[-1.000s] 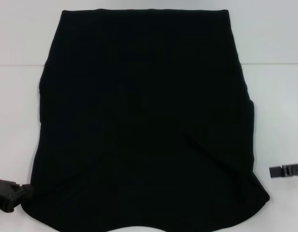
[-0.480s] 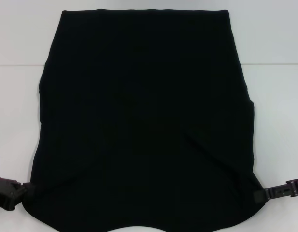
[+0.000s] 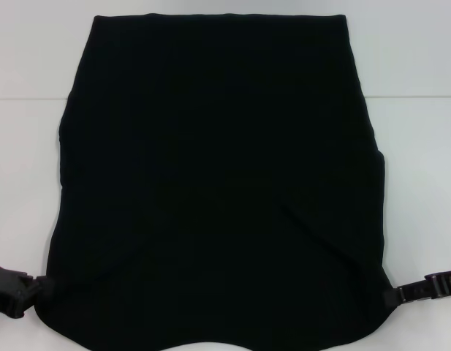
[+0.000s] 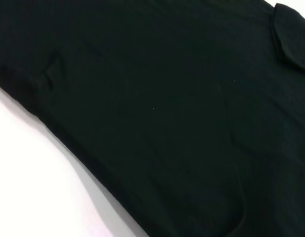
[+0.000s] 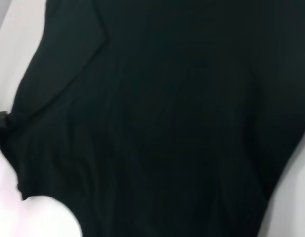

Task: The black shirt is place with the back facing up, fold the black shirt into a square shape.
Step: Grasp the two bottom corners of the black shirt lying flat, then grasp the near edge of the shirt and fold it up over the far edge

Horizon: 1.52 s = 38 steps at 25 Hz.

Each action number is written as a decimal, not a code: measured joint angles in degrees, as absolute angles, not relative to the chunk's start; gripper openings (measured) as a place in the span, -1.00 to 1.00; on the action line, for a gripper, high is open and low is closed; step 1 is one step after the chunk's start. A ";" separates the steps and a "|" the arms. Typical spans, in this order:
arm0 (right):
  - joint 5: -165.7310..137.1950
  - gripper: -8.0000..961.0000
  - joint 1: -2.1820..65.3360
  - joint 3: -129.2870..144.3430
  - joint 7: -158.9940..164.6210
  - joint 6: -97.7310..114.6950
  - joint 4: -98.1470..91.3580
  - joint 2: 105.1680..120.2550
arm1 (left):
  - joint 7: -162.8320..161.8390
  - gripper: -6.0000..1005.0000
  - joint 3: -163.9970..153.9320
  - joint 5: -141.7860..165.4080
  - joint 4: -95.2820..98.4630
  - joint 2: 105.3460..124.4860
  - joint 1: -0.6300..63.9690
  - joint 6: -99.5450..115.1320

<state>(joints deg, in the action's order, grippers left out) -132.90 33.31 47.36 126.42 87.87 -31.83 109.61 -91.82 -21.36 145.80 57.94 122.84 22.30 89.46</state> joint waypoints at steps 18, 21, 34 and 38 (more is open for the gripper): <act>-132.68 -0.84 31.26 42.91 121.64 88.76 -31.46 110.48 | -92.11 -0.96 -20.84 145.61 57.74 122.65 22.34 90.94; -132.69 -0.84 29.55 41.38 119.34 91.03 -31.67 110.18 | -92.41 -0.96 -19.34 145.09 57.94 122.50 22.39 95.19; -133.05 -0.84 19.86 35.10 107.57 102.85 -32.66 106.64 | -92.66 -0.96 -15.23 145.60 59.93 121.75 19.50 112.06; -133.09 -0.84 18.52 32.28 105.72 104.10 -32.69 106.08 | -92.57 -0.96 -13.79 145.47 59.79 121.93 18.89 112.92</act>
<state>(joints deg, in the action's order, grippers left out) -133.09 18.52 32.28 105.72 104.10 -32.69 106.08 -92.57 -13.79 145.47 59.79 121.93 18.89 112.92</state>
